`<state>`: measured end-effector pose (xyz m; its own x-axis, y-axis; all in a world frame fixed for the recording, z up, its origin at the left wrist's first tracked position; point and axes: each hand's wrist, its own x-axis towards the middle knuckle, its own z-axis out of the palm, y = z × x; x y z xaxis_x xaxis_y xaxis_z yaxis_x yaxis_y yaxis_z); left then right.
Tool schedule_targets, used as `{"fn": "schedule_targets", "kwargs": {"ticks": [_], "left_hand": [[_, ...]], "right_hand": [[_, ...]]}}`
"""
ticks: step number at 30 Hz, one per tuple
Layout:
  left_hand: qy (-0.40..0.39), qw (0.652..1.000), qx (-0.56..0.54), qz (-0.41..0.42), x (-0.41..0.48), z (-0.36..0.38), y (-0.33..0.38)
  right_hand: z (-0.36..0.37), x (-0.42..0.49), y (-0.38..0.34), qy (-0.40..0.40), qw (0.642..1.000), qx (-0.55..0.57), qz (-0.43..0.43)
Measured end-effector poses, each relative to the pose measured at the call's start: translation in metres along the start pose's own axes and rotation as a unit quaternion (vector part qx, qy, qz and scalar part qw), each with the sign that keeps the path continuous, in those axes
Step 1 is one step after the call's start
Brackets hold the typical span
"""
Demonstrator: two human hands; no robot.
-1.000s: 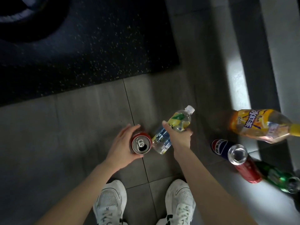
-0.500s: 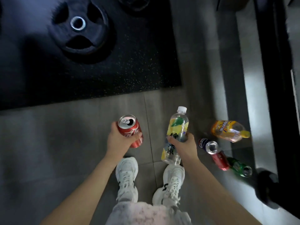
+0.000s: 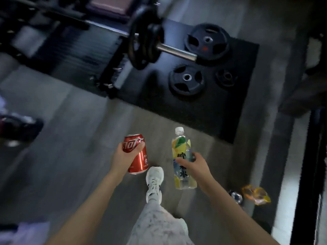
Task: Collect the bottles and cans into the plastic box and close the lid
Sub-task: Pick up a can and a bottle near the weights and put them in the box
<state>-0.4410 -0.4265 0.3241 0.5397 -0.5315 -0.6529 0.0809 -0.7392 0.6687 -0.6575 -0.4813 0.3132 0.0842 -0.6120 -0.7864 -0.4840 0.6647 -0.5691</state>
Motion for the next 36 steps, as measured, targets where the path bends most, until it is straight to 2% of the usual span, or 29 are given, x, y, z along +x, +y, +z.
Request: {"fn": "schedule_targets", "kwargs": {"ticks": [5, 11, 17, 21, 25, 32, 36], "left_hand": [[0.113, 0.989, -0.074, -0.054, -0.06, -0.117, -0.055], [0.215, 0.962, -0.123, -0.118, -0.133, -0.249, -0.138], [0.292, 0.918, -0.207, -0.173, -0.195, -0.379, -0.257], [0.326, 0.885, -0.259, -0.211, -0.23, -0.462, -0.343], [0.317, 0.855, -0.307, -0.273, -0.24, -0.527, -0.437], [0.335, 0.829, -0.3, -0.332, -0.211, -0.599, -0.556], [0.377, 0.807, -0.291, -0.349, -0.168, -0.63, -0.601]], "right_hand": [[0.077, -0.07, -0.018, -0.079, 0.991, -0.087, -0.062], [0.19, -0.151, -0.017, -0.163, 0.96, -0.202, -0.107], [0.338, -0.228, 0.02, -0.23, 0.914, -0.3, -0.151], [0.449, -0.279, 0.062, -0.229, 0.911, -0.312, -0.145], [0.551, -0.311, 0.108, -0.224, 0.914, -0.316, -0.122], [0.703, -0.319, 0.179, -0.254, 0.87, -0.395, -0.15], [0.776, -0.307, 0.205, -0.282, 0.846, -0.426, -0.15]]}}
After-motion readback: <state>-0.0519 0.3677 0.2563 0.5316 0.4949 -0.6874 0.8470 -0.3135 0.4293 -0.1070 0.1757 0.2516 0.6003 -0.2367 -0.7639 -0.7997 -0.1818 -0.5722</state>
